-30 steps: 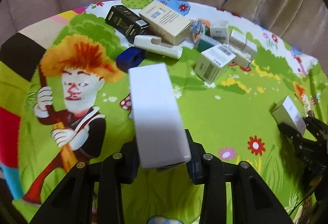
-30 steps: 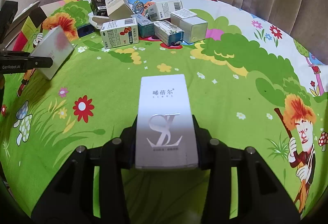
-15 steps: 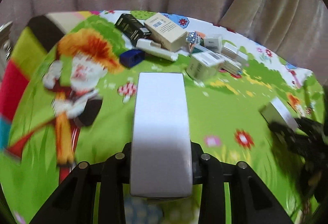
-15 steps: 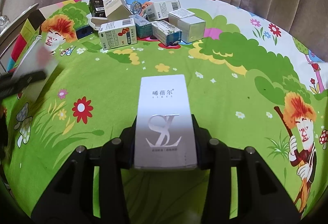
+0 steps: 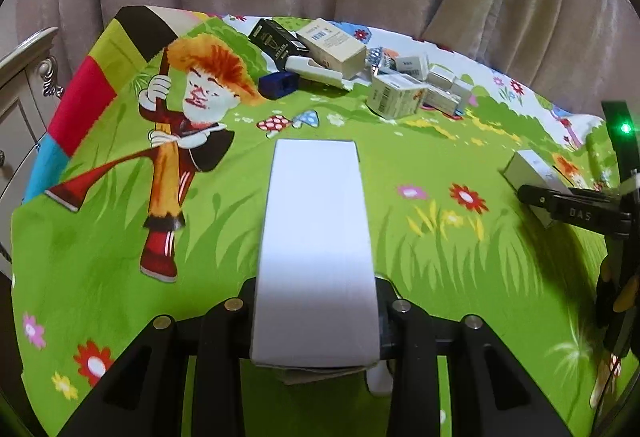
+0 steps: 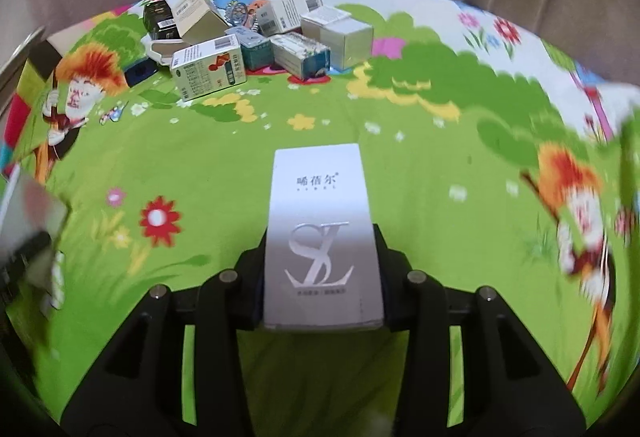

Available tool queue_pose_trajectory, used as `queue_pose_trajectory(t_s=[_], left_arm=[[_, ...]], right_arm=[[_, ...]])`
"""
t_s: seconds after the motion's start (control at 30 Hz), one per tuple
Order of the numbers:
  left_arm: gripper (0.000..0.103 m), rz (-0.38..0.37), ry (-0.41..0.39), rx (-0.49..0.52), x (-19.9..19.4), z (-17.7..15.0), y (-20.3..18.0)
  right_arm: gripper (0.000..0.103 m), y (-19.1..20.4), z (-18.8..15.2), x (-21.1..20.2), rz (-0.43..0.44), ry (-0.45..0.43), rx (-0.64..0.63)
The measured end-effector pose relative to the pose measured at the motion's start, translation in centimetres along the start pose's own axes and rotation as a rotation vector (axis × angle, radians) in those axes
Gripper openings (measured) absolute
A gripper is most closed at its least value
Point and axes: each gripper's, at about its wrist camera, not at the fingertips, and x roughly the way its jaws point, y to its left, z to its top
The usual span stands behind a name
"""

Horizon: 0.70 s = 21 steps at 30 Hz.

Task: Organize rigid objects
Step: 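Carry the SL box and long box with both grippers to the purple-rimmed box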

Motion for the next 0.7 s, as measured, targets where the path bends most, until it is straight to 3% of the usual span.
queue_pose_trajectory(t_s=[0.37, 0.7], left_arm=[[0.035, -0.038, 0.01, 0.034, -3.1, -3.0, 0.0], [0.035, -0.083, 0.025, 0.097, -5.7, -5.6, -1.8]], right_arm=[[0.046, 10.9, -8.0, -4.6, 0.015, -0.018, -0.109], [0.046, 10.4, -12.0, -8.8, -0.005, -0.023, -0.135]])
